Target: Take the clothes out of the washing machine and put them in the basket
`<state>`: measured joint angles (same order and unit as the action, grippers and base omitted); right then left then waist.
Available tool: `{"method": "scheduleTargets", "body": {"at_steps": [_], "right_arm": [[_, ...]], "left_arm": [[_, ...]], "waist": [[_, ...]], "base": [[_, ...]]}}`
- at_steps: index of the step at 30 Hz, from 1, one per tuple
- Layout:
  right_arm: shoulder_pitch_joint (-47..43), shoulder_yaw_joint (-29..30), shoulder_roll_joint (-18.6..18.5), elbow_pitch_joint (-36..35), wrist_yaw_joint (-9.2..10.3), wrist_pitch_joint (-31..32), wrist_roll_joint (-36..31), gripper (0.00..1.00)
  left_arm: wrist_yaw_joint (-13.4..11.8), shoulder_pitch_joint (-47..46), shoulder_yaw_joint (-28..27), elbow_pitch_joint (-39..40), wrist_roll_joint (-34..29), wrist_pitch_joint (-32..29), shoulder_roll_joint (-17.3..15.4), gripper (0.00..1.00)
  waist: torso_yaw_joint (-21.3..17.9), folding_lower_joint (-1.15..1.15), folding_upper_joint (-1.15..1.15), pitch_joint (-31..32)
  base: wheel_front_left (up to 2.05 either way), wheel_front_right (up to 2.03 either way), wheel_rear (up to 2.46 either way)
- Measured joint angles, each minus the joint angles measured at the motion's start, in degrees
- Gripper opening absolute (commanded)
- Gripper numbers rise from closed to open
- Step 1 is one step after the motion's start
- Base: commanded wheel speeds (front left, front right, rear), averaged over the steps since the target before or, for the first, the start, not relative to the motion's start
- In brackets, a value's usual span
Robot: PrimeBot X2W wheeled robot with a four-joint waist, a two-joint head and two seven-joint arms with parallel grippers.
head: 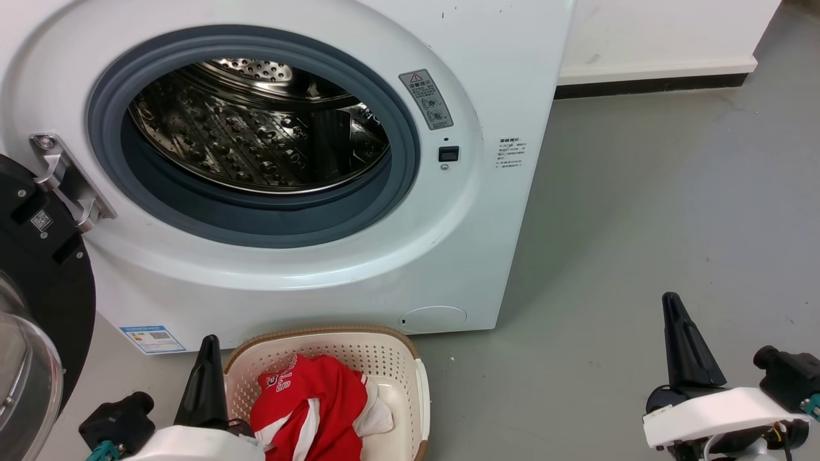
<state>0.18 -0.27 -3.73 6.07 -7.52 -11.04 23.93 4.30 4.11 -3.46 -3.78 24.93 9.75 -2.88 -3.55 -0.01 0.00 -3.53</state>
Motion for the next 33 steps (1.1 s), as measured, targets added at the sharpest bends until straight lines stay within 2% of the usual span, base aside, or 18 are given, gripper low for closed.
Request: {"method": "scheduleTargets", "body": {"at_steps": [23, 24, 33], "right_arm": [[1.51, 0.54, -0.78, 2.30, 0.00, 4.05, 22.17, 0.00], [2.01, 0.67, -0.85, 2.55, 0.01, 4.57, 24.60, 0.00], [2.22, 1.03, -1.00, 3.37, 0.01, 6.13, 31.59, 0.00]], "left_arm": [[0.83, -3.11, -0.67, -3.21, 20.73, -4.83, -0.03, 0.00], [1.11, -3.44, -0.75, -3.50, 23.07, -5.35, -0.04, 0.00], [1.27, -4.53, -0.99, -4.44, 29.73, -6.95, -0.07, 0.00]], "waist": [[0.76, 0.00, 0.00, 0.72], [0.86, 0.00, 0.00, 0.81], [1.16, 0.00, 0.00, 1.09]], "base": [[0.00, 0.00, 0.00], [0.00, 0.00, 0.00], [0.00, 0.00, 0.00]]}}
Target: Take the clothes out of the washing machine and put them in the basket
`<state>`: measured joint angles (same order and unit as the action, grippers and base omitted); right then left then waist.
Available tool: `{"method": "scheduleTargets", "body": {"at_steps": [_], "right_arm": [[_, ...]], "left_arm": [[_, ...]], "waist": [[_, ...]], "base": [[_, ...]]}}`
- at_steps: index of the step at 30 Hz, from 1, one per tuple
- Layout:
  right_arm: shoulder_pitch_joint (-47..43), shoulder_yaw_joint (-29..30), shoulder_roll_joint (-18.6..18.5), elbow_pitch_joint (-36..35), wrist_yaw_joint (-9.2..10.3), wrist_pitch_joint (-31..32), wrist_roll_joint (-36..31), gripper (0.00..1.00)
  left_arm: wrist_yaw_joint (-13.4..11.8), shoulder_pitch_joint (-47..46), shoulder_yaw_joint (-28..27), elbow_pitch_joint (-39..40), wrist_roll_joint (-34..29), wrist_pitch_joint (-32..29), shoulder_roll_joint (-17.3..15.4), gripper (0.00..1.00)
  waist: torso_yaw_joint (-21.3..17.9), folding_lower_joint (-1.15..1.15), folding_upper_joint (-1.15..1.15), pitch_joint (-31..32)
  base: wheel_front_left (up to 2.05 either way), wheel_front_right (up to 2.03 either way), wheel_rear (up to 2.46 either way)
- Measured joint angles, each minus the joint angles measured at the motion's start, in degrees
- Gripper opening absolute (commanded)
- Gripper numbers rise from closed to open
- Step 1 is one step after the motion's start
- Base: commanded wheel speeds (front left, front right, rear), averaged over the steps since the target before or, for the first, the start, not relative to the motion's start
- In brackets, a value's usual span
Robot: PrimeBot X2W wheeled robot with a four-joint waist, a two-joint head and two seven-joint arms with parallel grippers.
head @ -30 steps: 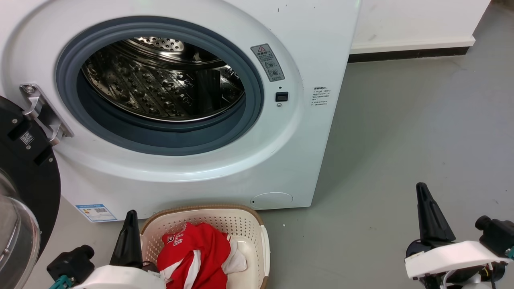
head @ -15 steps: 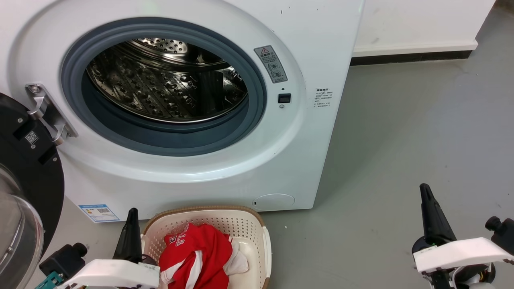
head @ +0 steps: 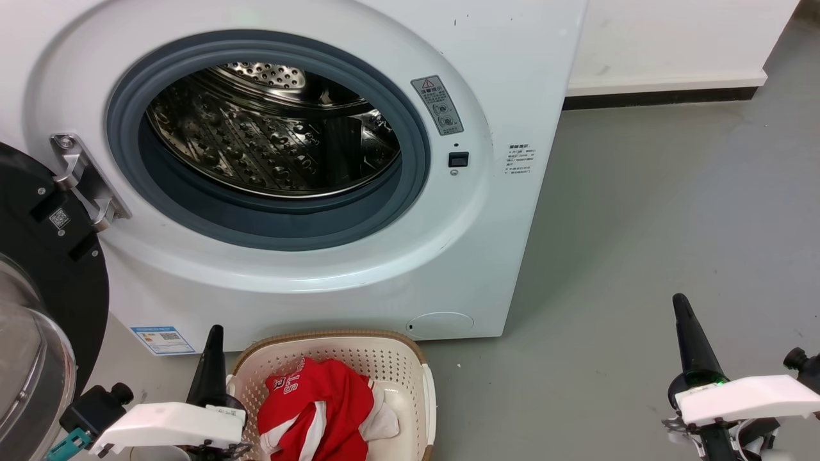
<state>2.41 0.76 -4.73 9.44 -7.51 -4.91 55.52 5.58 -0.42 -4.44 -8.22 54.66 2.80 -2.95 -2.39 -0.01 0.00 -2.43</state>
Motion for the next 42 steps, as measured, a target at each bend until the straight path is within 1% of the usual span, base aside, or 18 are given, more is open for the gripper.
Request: {"method": "scheduleTargets", "body": {"at_steps": [14, 31, 32, 42], "right_arm": [[1.02, 0.59, -0.09, 1.04, 0.00, 2.13, 9.65, 0.00], [1.47, 1.48, -0.10, 2.16, 0.00, 4.65, 19.64, 0.00], [1.97, 1.66, -0.10, 2.37, 0.00, 5.19, 21.76, 0.00], [2.27, 2.14, -0.08, 3.07, 0.00, 6.46, 26.82, 0.00]], "left_arm": [[0.47, -1.12, -0.46, -1.47, 9.22, -2.22, -0.01, 0.00], [0.97, -2.53, -1.03, -3.01, 18.95, -4.66, -0.02, 0.00], [1.00, -2.86, -1.12, -3.31, 21.08, -5.17, -0.02, 0.00], [1.25, -3.62, -1.33, -4.12, 26.01, -6.28, -0.02, 0.00]], "waist": [[0.46, 0.00, 0.00, 0.43], [1.03, 0.00, 0.00, 0.97], [1.16, 0.00, 0.00, 1.09], [1.49, 0.00, 0.00, 1.41]], "base": [[0.00, 0.00, 0.00], [0.00, 0.00, 0.00], [0.00, 0.00, 0.00], [0.00, 0.00, 0.00]]}}
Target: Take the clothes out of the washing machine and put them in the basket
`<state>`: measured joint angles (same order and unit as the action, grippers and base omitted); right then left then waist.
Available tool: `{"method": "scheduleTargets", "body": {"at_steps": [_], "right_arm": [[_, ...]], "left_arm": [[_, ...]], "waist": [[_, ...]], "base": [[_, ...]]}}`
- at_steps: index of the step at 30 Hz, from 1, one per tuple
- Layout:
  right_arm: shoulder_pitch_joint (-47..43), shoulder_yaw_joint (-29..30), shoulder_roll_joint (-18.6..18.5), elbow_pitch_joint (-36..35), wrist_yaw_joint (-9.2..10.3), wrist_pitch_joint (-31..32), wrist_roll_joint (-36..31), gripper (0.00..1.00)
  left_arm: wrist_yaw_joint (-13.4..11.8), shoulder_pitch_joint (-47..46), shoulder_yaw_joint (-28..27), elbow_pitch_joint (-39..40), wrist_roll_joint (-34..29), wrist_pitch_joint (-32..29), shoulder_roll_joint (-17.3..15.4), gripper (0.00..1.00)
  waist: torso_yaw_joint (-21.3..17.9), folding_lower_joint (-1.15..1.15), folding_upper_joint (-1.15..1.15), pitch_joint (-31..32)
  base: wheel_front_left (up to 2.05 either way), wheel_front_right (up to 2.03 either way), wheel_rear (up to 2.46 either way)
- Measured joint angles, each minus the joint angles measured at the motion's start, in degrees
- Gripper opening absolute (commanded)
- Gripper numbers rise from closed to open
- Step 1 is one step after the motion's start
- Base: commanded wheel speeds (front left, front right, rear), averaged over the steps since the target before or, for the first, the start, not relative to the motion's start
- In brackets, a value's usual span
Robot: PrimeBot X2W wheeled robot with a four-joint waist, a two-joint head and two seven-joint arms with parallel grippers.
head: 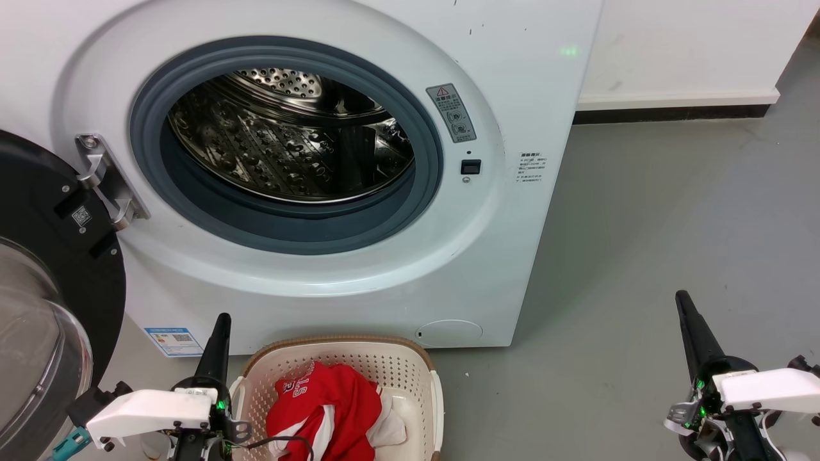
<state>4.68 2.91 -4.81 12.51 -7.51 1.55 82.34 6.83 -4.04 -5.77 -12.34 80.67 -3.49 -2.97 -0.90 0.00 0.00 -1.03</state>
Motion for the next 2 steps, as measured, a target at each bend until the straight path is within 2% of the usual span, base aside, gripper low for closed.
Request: {"method": "scheduleTargets", "body": {"at_steps": [2], "right_arm": [[0.04, 0.10, 0.00, 0.11, 0.00, 0.14, 0.96, 0.00]], "left_arm": [[0.04, -0.10, -0.03, -0.12, 0.97, -0.37, 0.00, 0.00]], "waist": [[0.07, 0.00, 0.00, 0.06]], "base": [[0.00, 0.00, 0.00]]}}
